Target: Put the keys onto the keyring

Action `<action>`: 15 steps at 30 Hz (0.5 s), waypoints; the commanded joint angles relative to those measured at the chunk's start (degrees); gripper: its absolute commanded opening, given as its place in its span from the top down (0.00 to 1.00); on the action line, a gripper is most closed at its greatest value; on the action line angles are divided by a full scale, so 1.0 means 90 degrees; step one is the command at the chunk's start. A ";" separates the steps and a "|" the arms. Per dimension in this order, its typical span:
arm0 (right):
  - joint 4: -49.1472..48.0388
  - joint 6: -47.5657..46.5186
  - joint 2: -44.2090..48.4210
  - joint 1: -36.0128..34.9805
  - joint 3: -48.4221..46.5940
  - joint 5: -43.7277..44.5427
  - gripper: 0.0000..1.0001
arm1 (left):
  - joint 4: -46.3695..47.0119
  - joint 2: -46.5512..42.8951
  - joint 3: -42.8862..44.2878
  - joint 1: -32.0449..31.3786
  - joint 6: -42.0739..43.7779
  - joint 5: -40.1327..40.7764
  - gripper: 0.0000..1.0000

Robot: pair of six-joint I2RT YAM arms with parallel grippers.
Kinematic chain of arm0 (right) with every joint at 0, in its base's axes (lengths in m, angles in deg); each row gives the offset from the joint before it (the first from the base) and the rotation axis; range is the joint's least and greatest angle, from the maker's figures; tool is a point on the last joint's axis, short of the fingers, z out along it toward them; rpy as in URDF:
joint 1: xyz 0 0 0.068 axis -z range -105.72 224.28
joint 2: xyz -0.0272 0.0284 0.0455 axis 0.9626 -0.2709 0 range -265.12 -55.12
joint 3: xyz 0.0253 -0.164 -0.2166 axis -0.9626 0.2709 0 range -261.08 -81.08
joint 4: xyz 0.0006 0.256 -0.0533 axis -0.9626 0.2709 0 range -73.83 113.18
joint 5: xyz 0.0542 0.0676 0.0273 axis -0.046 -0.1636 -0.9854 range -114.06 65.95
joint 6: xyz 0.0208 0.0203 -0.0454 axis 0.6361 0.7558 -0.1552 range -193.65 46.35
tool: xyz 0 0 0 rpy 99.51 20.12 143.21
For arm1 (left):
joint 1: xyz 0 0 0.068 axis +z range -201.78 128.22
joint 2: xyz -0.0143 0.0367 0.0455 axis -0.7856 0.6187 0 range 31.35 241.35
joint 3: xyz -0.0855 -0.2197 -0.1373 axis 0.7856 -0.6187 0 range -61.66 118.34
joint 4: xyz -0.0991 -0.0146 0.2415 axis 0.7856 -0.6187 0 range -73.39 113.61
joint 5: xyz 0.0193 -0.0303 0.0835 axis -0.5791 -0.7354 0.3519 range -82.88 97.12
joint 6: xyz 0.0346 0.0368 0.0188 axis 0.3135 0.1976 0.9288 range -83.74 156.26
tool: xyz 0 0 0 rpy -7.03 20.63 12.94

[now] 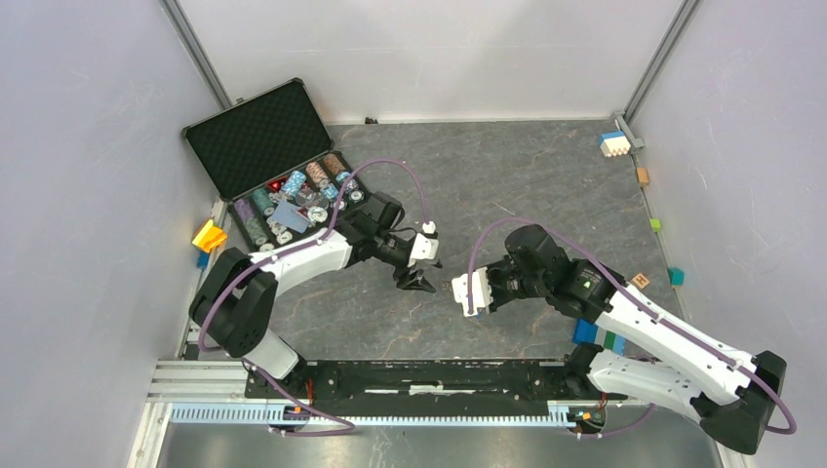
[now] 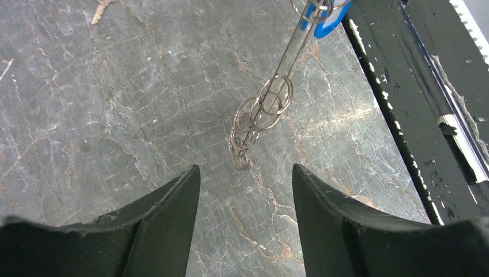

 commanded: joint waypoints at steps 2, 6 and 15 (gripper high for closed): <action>-0.0209 0.0053 0.0165 -0.0025 -0.0105 -0.0116 1.00 | 0.0008 0.0411 -0.0053 -0.0013 0.0517 -0.0231 0.35; -0.0199 0.0053 0.0199 -0.0026 -0.0106 -0.0089 1.00 | 0.0362 0.0650 -0.0124 -0.0021 0.0393 -0.0394 0.39; -0.0226 0.0083 0.0211 -0.0026 -0.0077 -0.0070 1.00 | 0.1264 0.1055 -0.0142 -0.0089 -0.0317 -0.0531 0.50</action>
